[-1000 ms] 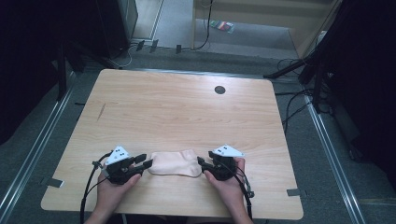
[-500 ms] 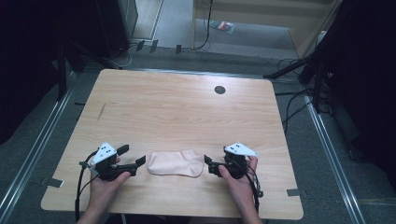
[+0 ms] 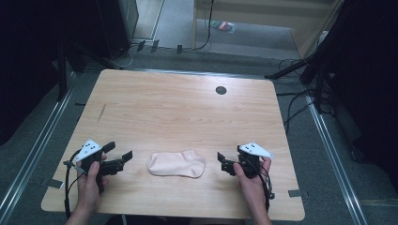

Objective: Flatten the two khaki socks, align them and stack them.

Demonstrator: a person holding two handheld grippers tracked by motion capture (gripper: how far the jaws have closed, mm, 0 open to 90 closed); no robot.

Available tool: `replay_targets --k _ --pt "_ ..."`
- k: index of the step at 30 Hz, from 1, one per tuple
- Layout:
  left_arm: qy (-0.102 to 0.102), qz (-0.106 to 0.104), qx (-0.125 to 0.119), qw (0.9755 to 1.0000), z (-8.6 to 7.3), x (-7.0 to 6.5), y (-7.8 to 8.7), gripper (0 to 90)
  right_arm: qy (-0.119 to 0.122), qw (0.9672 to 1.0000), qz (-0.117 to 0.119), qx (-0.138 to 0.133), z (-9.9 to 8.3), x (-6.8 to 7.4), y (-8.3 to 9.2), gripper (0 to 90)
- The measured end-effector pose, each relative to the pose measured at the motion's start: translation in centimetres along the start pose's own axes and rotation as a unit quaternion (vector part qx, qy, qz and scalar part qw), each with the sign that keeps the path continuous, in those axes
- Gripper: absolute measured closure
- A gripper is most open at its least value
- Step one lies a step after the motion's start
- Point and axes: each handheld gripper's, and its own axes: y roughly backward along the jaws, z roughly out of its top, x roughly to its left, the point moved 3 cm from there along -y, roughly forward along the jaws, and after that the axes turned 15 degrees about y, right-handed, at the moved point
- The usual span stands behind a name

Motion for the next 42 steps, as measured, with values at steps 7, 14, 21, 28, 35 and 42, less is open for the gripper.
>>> replay_targets --k 7,14,21,28,35,42 --pt "-0.003 0.025 -0.004 0.9997 0.2 1.6 0.9 13.4 -0.012 0.9998 -0.017 -0.003 -0.7 -1.7 0.9 14.1" --pt "-0.001 0.04 -0.006 0.9992 0.1 2.9 2.0 13.4 -0.022 0.9991 -0.035 0.004 -1.9 -3.4 2.3 14.2" --pt "0.002 0.057 -0.007 0.9983 -0.1 4.3 3.0 13.4 -0.035 0.9979 -0.055 0.004 -3.2 -5.4 4.1 14.2" --pt "0.006 0.073 -0.009 0.9973 -0.3 5.7 4.4 13.4 -0.045 0.9964 -0.07 0.017 -5.2 -6.9 5.7 14.2" --pt "0.019 0.082 -0.016 0.9963 -0.4 6.8 5.8 13.6 -0.069 0.9952 -0.065 0.026 -7.4 -8.1 7.3 14.2" --pt "0.028 0.103 -0.025 0.994 -0.5 8.2 7.2 13.6 -0.078 0.9937 -0.078 0.023 -9.0 -9.1 9.1 14.3"
